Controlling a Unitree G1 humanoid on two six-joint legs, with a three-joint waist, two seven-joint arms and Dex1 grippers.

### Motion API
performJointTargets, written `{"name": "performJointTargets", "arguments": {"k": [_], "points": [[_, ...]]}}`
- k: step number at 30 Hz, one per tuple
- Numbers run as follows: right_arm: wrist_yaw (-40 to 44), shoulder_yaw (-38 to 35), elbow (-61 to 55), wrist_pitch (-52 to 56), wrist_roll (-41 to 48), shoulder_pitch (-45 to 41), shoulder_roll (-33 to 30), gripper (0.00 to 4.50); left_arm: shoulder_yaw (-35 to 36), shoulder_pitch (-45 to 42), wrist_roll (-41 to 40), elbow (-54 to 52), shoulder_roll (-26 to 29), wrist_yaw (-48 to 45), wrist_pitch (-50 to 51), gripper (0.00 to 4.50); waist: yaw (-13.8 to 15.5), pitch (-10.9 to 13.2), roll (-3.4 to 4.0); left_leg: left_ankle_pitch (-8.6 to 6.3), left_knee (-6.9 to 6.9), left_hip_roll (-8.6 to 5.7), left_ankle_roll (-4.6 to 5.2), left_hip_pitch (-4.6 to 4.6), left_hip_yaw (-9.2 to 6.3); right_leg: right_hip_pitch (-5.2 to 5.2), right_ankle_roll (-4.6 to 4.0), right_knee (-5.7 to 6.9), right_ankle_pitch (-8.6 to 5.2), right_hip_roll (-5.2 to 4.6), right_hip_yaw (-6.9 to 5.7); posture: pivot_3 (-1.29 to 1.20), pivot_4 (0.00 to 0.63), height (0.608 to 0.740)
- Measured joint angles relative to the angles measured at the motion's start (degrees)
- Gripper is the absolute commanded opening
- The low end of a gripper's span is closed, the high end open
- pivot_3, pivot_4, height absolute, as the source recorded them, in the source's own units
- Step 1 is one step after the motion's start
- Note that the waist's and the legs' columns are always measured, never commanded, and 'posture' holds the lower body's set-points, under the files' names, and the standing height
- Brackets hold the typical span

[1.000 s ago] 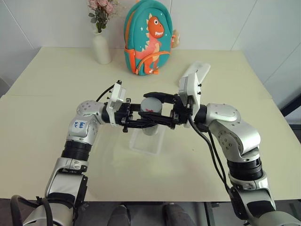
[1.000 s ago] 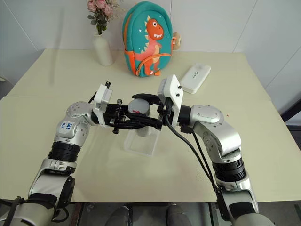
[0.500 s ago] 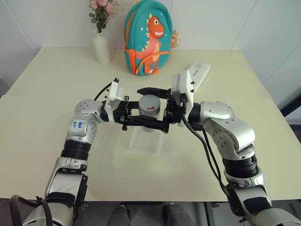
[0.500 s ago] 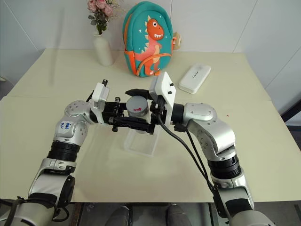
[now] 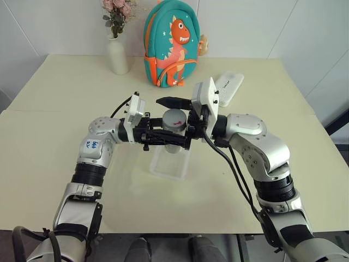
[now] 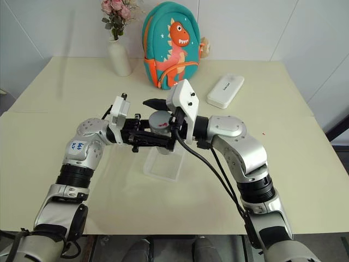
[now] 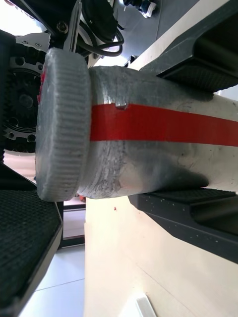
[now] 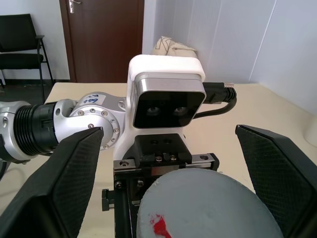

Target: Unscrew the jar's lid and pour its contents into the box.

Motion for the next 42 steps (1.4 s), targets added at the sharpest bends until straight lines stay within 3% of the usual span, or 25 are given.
{"name": "performJointTargets", "arguments": {"k": [17,24,34,42], "points": [[1.0,-1.3,4.2,1.7,1.2,-2.0,-2.3,4.48,0.3,1.8,-0.4,-3.4,-0.1,0.7,0.4,1.98,0.0,0.0,0.0,0.0,0.03,0.0,0.0,0.0,0.0,0.0,0.0,0.03,0.0,0.0,0.0,0.0,0.15,0.74],[2.7,-1.6,3.7,4.0,2.8,-1.8,-6.8,4.48,1.1,3.2,-0.4,-3.7,0.6,1.8,0.4,1.98,0.1,0.0,0.0,0.0,0.05,0.0,0.01,0.0,0.0,0.0,0.0,0.02,0.0,0.0,0.0,0.0,0.15,0.74],[2.6,-5.1,-0.9,7.4,5.8,1.3,-14.5,4.48,2.2,3.5,-0.5,-4.3,1.4,2.2,0.4,1.98,0.2,0.0,0.0,-0.01,0.06,-0.01,0.02,-0.01,0.0,0.01,0.0,-0.01,0.0,-0.01,0.01,0.0,0.15,0.74],[1.3,-6.5,-8.1,11.5,11.4,3.1,-13.8,4.48,2.1,3.5,-0.5,-3.9,1.0,1.8,0.0,1.98,0.1,0.0,0.0,-0.01,0.08,0.01,0.02,-0.01,0.0,0.02,0.0,0.0,0.0,0.01,0.01,0.0,0.15,0.74]]}}
